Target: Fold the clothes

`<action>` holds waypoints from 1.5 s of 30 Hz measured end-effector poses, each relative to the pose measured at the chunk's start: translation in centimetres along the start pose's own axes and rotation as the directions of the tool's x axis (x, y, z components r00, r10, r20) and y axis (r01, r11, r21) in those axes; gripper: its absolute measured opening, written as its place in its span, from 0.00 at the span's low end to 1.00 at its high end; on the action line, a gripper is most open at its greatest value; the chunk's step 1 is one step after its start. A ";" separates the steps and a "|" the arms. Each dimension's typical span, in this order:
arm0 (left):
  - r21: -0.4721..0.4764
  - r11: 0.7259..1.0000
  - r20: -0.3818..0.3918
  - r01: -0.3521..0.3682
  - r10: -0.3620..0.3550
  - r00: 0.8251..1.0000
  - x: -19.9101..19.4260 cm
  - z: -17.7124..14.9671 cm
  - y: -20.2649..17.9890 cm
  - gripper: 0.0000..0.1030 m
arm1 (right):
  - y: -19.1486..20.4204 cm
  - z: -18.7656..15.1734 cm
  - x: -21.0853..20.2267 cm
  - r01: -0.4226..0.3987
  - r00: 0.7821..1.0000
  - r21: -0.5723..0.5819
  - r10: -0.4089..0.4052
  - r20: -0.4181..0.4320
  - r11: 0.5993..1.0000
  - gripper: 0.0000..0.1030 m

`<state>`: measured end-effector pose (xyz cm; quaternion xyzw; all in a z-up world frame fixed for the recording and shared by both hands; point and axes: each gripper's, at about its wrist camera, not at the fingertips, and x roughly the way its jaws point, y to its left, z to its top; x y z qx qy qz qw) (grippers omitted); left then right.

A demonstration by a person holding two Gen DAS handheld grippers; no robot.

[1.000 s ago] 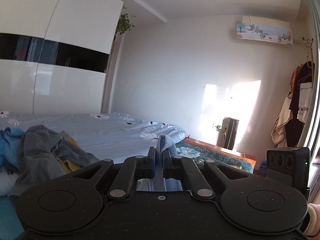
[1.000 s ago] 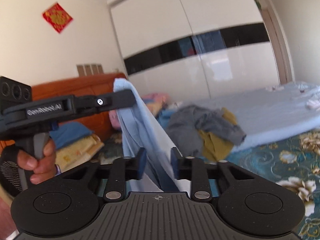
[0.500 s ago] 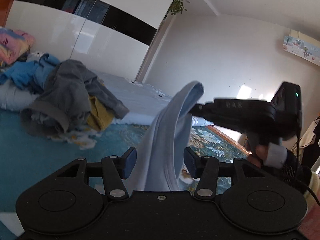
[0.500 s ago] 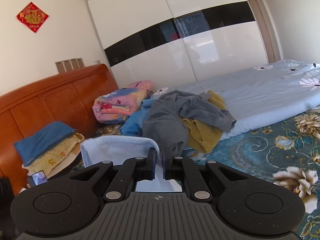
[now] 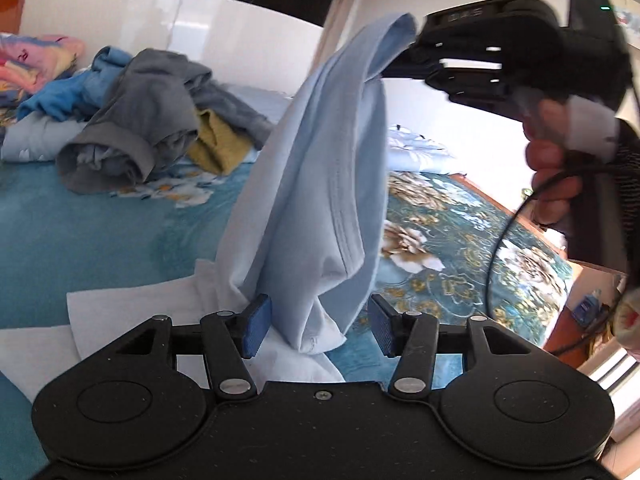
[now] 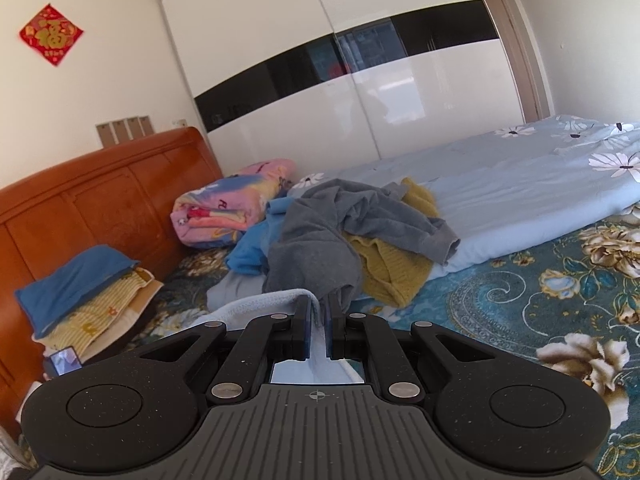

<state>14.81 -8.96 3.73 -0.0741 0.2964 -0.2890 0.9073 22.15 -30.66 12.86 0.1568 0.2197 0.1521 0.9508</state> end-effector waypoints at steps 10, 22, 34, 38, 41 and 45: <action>-0.020 0.997 -0.038 -0.073 0.072 0.997 1.9 -0.7 1.2 0.12 | -1.5 -1.6 0.5 0.018 0.998 0.028 -0.016 -0.054 0.999 0.05; -0.061 0.994 -0.055 -0.086 0.083 0.995 1.7 -1.3 2.8 0.12 | -2.9 -7.1 -4.1 -0.047 0.996 0.024 0.049 -0.074 0.999 0.76; -0.077 0.993 -0.057 -0.085 0.081 0.995 1.5 -1.4 3.2 0.16 | -0.2 -10.5 -7.5 0.170 0.985 -0.189 -0.170 0.017 0.967 1.00; -0.082 0.993 -0.054 -0.084 0.080 0.995 1.4 -1.2 3.4 0.19 | -1.5 -11.6 -7.7 0.085 0.996 -0.093 -0.084 0.013 0.992 1.00; -0.082 0.993 -0.053 -0.082 0.078 0.996 1.2 -1.0 3.8 0.19 | -0.2 -13.3 -7.0 0.083 0.994 -0.278 -0.099 -0.043 0.957 1.00; -0.086 0.993 -0.052 -0.083 0.078 0.996 1.1 -0.9 3.9 0.19 | 2.8 -16.1 -5.5 0.102 0.981 -0.528 -0.172 -0.086 0.843 0.95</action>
